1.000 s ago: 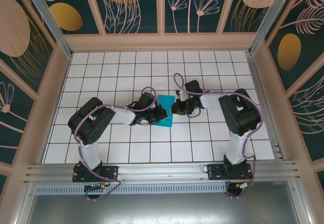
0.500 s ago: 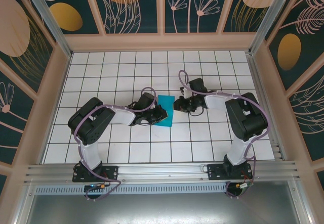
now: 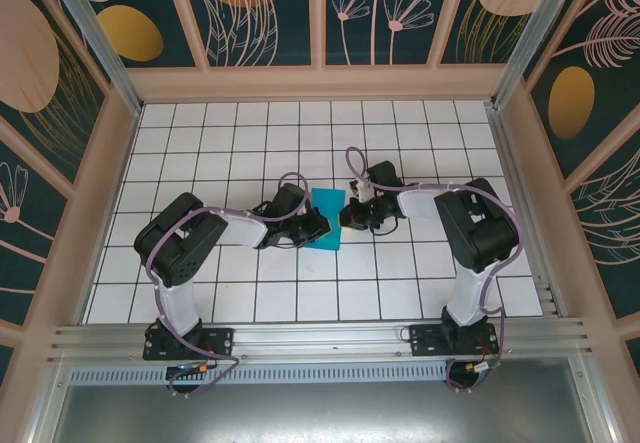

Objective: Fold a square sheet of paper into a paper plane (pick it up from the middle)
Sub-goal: Fold the triangle a second time at the center of the table.

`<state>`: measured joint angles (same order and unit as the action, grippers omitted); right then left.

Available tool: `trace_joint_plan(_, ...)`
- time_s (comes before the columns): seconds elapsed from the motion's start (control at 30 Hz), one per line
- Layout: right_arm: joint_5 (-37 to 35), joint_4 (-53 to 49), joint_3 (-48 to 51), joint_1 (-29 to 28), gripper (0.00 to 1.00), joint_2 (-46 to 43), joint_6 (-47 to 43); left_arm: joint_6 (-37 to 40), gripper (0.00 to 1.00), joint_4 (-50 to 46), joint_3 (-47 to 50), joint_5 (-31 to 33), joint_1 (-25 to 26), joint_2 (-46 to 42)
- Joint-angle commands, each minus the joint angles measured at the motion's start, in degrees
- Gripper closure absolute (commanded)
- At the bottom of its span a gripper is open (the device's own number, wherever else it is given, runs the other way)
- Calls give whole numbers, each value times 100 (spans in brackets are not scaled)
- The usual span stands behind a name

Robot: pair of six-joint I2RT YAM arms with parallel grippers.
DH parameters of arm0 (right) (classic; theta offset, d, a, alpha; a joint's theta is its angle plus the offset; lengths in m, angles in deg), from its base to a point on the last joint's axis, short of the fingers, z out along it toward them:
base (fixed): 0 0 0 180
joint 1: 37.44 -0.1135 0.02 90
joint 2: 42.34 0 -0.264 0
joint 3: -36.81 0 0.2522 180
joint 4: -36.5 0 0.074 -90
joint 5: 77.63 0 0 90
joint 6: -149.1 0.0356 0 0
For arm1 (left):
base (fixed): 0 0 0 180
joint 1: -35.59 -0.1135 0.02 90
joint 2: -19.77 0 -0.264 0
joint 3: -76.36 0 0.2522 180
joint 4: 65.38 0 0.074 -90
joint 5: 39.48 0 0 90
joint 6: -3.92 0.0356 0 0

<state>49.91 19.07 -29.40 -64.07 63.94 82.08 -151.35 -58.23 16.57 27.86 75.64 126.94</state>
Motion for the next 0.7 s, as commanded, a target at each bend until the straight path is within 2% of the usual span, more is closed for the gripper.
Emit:
trace_joint_plan(0.0,-86,-77,-183,-19,96,140,-95,-13,92,-275,110,132,12,-174)
trace_joint_plan(0.27,-255,-294,-237,-34,97,291,-245,358,87,-164,-71,182,14,-633)
trace_joint_plan(0.47,-138,-302,-283,-35,96,106,-212,493,87,-564,-315,419,9,-391)
trace_joint_plan(0.6,-145,-244,-329,-18,91,-277,-128,411,89,-622,-187,547,11,-384)
trace_joint_plan(0.67,-270,-265,-328,-11,85,-418,-135,393,89,-590,-88,567,11,-458)
